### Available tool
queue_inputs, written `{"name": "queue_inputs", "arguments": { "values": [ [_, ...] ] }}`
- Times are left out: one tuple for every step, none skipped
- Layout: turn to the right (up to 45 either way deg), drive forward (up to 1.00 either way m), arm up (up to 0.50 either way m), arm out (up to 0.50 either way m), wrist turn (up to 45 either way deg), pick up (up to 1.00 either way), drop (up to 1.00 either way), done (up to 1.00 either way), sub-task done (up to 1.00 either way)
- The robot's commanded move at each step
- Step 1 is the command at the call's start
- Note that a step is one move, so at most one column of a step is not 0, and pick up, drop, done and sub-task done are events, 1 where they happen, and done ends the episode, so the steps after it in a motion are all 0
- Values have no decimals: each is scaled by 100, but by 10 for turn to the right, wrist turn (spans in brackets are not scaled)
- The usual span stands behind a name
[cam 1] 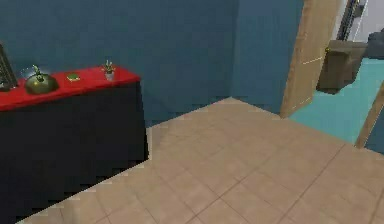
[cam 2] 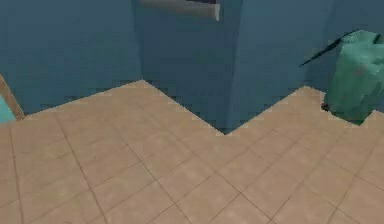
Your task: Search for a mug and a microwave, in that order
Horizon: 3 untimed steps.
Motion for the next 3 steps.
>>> {"name": "queue_inputs", "arguments": {
  "values": [
    [450,0,0,0,0,0,0,0,0],
    [60,0,0,0,0,0,0,0,0],
    [0,20,0,0,0,0,0,0,0]
  ]
}}
